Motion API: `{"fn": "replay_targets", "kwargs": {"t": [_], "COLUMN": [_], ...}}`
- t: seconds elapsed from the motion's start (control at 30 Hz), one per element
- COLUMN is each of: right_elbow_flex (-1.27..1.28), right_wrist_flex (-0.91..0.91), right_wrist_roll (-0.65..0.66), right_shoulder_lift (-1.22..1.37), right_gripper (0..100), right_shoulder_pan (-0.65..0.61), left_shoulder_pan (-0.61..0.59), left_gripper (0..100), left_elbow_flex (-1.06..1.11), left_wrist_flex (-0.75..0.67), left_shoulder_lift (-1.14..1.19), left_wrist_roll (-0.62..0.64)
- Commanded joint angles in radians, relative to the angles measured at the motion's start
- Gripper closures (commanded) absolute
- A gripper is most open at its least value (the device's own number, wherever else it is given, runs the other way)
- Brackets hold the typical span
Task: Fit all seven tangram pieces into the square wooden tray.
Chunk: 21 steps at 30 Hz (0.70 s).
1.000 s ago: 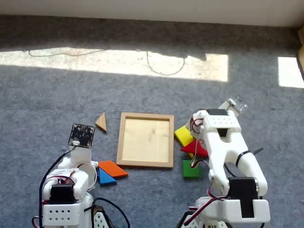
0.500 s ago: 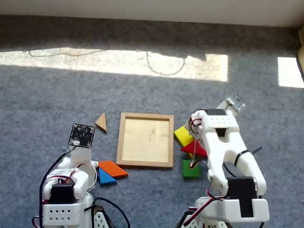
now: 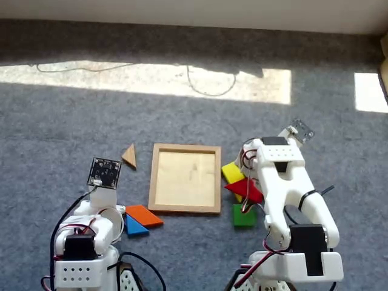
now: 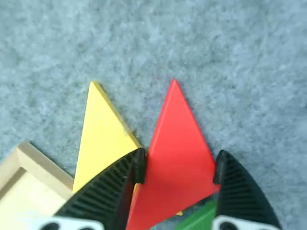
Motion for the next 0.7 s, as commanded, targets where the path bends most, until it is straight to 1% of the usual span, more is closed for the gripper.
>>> {"fn": "replay_targets", "kwargs": {"t": [0.0, 0.17, 0.4, 0.53, 0.67], "right_elbow_flex": [-0.044, -0.143, -0.165, -0.165, -0.174], "right_wrist_flex": [0.079, 0.222, 0.231, 0.24, 0.318], "right_wrist_roll": [-0.005, 0.002, 0.087, 0.198, 0.371], "right_shoulder_lift": [0.001, 0.002, 0.01, 0.002, 0.001], "right_gripper": [78.5, 78.5, 78.5, 78.5, 78.5], "right_shoulder_pan": [-0.021, -0.021, -0.021, -0.021, -0.021], "left_shoulder_pan": [-0.008, -0.008, -0.008, -0.008, -0.008], "left_gripper": [99, 99, 99, 99, 99], "left_elbow_flex": [0.019, 0.019, 0.019, 0.019, 0.019], "left_wrist_flex": [0.006, 0.006, 0.006, 0.006, 0.006], "left_shoulder_lift": [-0.033, -0.033, -0.033, -0.033, -0.033], "left_wrist_roll": [0.009, 0.009, 0.009, 0.009, 0.009]}}
